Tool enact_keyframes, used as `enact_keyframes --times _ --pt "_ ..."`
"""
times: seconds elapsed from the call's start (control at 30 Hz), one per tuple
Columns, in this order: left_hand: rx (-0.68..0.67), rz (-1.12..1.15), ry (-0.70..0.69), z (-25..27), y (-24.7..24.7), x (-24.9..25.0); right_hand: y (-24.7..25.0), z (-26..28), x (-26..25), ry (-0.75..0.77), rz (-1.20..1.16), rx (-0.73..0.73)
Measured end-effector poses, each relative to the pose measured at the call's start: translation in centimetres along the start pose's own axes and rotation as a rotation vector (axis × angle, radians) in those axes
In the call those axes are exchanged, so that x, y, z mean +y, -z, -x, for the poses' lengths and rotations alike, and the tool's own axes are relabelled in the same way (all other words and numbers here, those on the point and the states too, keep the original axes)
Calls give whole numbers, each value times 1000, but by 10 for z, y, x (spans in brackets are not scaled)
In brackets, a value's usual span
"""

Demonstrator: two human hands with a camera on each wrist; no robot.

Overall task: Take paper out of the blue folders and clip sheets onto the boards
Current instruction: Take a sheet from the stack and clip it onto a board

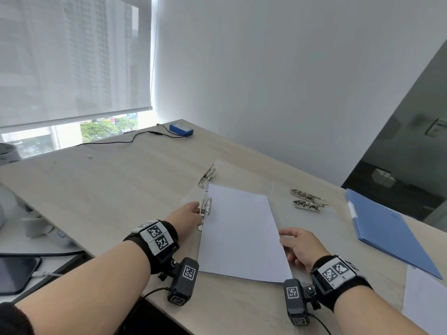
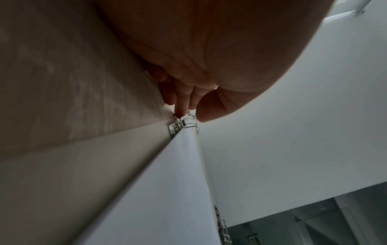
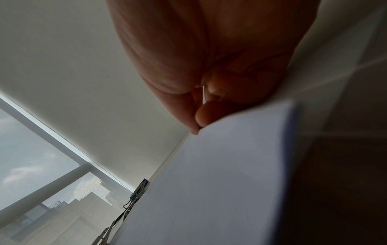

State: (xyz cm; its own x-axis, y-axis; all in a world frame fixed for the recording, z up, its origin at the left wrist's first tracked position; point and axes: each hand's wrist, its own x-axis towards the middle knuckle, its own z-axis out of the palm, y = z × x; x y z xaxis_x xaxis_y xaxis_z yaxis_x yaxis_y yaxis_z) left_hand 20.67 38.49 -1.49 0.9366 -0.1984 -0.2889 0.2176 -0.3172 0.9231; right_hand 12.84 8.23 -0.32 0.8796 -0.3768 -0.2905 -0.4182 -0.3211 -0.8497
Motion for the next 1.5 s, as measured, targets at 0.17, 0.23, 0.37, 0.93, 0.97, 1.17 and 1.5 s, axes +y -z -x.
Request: enact_keyframes --times 0.17,0.23,0.37,0.93,0.97,1.17,1.5 --pt "-47 -301 58 1 8 33 0 -1 1 -21 6 -30" --pt "-66 -416 65 1 7 50 0 -1 1 -24 6 -34" --pt "59 -348 95 -13 2 60 -2 -2 2 -38 11 -36" --pt "74 -140 -110 -1 9 12 2 6 -2 2 36 -47" --pt "76 -202 -100 -1 8 11 2 6 -2 4 35 -47" --pt "46 -563 -34 -7 4 15 3 4 -2 26 53 -41" --pt "108 -702 -9 -18 0 13 3 2 2 23 23 -37"
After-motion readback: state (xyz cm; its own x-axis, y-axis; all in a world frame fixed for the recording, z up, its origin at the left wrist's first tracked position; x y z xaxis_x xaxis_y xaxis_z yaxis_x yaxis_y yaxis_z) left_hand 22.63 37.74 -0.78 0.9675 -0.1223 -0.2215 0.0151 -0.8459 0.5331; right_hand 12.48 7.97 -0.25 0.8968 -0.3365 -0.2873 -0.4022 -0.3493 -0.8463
